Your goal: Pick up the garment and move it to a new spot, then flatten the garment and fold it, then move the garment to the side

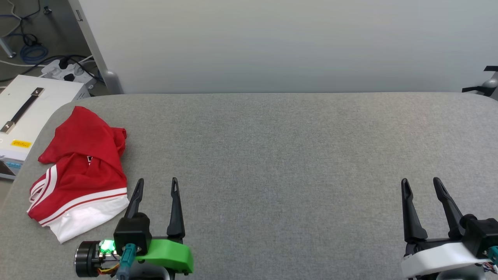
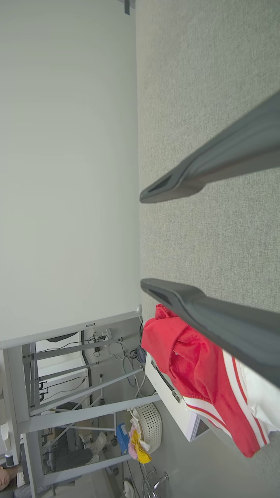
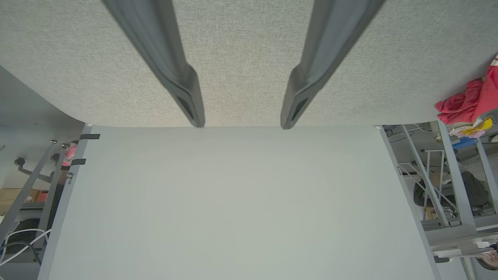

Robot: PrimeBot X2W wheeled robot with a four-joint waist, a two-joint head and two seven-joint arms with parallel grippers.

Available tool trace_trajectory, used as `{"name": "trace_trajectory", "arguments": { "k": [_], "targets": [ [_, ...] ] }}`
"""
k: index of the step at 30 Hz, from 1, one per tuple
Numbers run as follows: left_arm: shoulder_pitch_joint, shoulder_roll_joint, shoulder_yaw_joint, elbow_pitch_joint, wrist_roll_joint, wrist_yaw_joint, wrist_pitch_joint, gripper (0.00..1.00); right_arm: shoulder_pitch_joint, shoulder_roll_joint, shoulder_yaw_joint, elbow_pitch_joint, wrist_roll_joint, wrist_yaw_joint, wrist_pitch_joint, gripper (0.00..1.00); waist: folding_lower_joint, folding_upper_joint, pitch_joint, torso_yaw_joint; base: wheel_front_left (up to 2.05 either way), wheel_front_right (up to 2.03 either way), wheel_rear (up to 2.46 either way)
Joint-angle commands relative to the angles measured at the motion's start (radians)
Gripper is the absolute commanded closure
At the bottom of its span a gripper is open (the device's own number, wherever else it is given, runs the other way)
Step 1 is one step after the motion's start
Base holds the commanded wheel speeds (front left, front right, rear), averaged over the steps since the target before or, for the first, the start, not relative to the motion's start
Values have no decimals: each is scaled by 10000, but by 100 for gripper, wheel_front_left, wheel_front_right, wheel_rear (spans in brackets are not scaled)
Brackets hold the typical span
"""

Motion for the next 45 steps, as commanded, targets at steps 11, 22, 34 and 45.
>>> {"name": "trace_trajectory", "arguments": {
  "k": [11, 22, 34, 45],
  "targets": [
    [249, -36, -152, 70, 48, 25, -339, 0, 358, -6, 17, -105, -19, -6, -306, 0, 0, -1, -77, 42, 0, 0, 0],
    [341, -40, -296, 118, 85, 103, -564, 0, 515, -6, -10, -107, 67, -7, -528, 0, 0, -1, -90, 58, 0, 0, 0],
    [411, -43, -416, 224, 101, 185, -763, 0, 639, -6, -46, -63, 161, -7, -724, 0, 0, -1, -90, 80, 0, 0, 0],
    [377, -43, -409, 292, 84, 165, -763, 0, 613, -6, -7, -5, 162, -7, -724, 0, 0, -1, -39, 81, 0, 0, 0]
  ]
}}
